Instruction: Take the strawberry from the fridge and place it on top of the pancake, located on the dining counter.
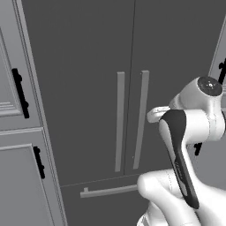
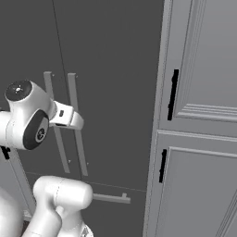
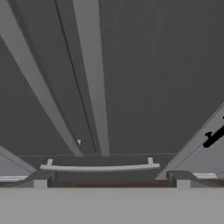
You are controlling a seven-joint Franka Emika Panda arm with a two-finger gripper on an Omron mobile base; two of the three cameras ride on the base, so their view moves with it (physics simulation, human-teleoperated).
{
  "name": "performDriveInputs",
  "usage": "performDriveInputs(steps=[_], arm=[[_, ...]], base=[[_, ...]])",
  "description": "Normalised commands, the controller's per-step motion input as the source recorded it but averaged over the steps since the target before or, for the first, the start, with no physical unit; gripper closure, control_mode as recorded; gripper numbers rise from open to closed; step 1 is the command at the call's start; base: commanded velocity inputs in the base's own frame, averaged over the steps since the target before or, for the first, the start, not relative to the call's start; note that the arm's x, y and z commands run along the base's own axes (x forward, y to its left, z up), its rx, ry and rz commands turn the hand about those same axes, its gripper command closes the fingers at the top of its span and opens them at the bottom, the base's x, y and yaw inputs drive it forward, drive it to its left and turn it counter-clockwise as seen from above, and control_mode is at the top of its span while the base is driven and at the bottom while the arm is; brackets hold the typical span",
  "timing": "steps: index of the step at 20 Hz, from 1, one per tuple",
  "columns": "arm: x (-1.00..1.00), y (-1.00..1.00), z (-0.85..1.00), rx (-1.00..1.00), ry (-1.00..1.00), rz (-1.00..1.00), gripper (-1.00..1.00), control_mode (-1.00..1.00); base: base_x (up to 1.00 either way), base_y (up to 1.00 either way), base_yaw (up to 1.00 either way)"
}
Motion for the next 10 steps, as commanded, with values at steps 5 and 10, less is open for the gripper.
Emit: performDriveInputs(steps=[5, 10], arm=[[-0.21, 0.03, 0.36, 0.0, -0.08, -0.07, -1.0, -1.0], [-0.2, 0.03, 0.18, 0.05, 0.0, -0.01, -1.0, -1.0]], base=[[0.0, 0.0, 0.0], [0.0, 0.0, 0.0]])
